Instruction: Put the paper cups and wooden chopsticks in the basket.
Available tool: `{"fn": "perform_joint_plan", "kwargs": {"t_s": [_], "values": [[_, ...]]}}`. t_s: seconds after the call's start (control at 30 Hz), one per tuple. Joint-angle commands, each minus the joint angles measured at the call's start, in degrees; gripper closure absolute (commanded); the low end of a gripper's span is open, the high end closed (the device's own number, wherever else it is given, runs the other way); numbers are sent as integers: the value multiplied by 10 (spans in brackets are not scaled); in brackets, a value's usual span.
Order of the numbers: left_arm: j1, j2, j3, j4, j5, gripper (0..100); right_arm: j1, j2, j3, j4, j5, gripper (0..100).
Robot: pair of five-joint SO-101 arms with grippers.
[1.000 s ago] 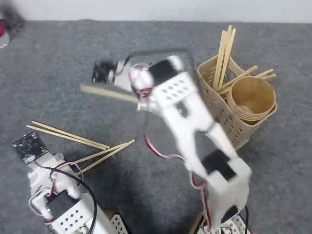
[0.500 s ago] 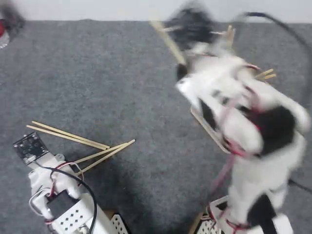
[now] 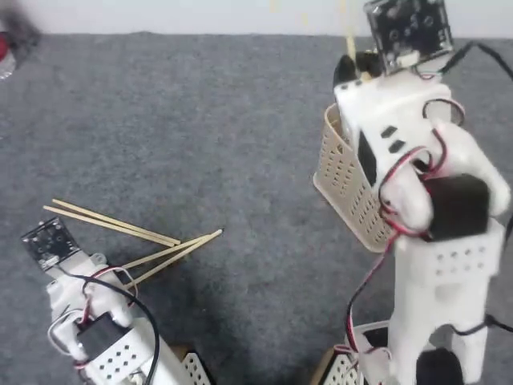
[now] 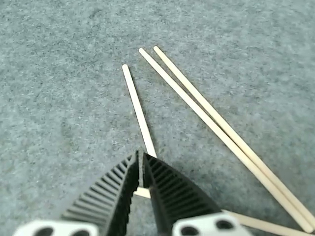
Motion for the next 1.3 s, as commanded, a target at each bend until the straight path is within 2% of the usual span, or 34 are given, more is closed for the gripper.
{"fn": "perform_joint_plan", "kwargs": {"t_s": [0.0,0.17,0.43,0.5,0.63,0.93,1.0,1.13,1.27], "values": [[1,-5,-4,-9,4,987,25,-52,137,-145,-33,991],[2,-5,-4,-11,5,987,63,-116,313,-308,-35,991],[39,-5,-3,-9,5,987,67,-134,422,-392,-35,987],[38,-5,-3,-11,4,987,67,-134,423,-390,-35,946],[38,-5,-3,-12,4,987,67,-140,424,-384,-33,772],[25,-5,-3,-12,4,987,60,-141,392,-328,-32,850],[-6,-5,-5,-23,7,987,32,-141,362,-277,-26,850],[-64,-5,-4,-62,9,987,-47,-136,294,-178,48,850],[-77,-5,-4,-66,9,987,-54,-130,231,-161,62,853]]}}
